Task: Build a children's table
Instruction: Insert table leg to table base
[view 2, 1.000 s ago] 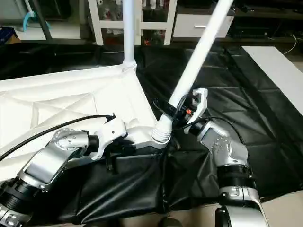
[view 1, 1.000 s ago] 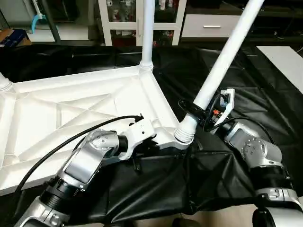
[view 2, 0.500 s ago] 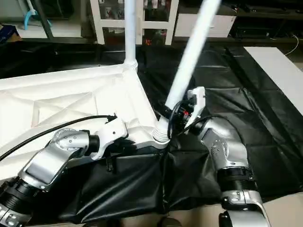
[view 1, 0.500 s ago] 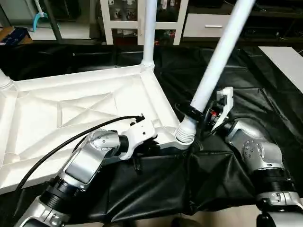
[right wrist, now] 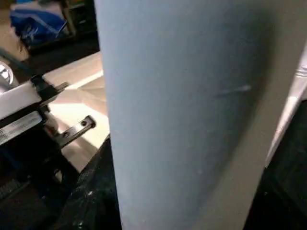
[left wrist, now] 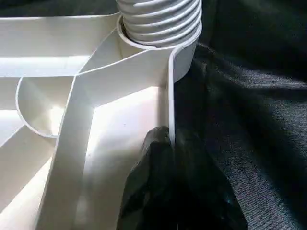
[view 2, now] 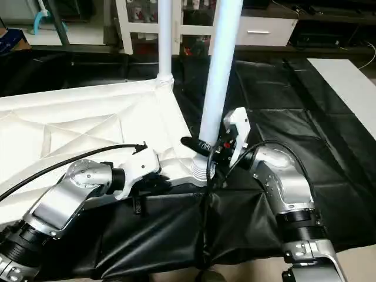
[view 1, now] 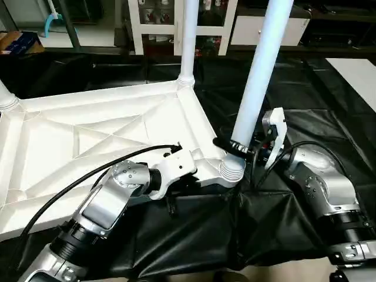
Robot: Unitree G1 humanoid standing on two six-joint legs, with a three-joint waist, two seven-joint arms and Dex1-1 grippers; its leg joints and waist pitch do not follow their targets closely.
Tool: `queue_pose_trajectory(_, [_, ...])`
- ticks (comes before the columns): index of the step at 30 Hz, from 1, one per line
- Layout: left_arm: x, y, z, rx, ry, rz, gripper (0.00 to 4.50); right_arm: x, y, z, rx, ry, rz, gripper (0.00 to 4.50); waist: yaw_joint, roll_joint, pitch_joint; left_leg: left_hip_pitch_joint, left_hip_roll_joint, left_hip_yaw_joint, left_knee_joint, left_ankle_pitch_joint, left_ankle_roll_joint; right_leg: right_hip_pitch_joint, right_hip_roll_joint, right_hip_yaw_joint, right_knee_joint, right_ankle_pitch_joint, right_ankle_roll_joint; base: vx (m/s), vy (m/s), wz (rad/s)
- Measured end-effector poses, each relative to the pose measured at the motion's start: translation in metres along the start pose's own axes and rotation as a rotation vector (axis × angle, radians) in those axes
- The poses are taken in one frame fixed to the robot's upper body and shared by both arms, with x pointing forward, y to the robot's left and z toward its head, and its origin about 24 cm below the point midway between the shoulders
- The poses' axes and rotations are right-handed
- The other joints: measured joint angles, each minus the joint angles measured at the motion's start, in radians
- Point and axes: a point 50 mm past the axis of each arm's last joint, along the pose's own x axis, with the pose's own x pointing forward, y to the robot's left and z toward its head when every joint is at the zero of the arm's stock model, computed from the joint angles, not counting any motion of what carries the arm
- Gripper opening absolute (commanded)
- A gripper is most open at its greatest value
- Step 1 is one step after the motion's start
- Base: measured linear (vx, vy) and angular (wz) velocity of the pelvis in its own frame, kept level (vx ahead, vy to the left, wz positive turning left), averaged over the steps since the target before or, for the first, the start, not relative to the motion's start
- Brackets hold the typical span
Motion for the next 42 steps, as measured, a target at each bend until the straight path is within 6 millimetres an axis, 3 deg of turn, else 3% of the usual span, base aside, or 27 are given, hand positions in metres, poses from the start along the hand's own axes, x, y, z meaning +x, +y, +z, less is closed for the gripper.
queue_pose_trajectory(21, [0.000,0.001,0.000,0.016,0.003,0.008,0.00,-0.008,0.001,-0.002,-0.115,-0.051,-0.055,1.84,-0.005,-0.003,0.001,0.000,0.000,0.000,0.000,0.000,0.000,0.000,0.002,0.005,-0.001,-0.002,0.003,0.000,0.000,0.00])
queue_pose_trajectory(42, [0.000,0.003,-0.002,0.031,0.014,0.031,0.00,0.010,0.011,-0.013,-0.209,-0.074,-0.038,1.84,-0.009,-0.009,-0.001,0.002,0.000,0.000,0.001,0.000,0.000,0.000,0.002,0.006,-0.001,-0.005,0.007,0.000,0.000,0.00])
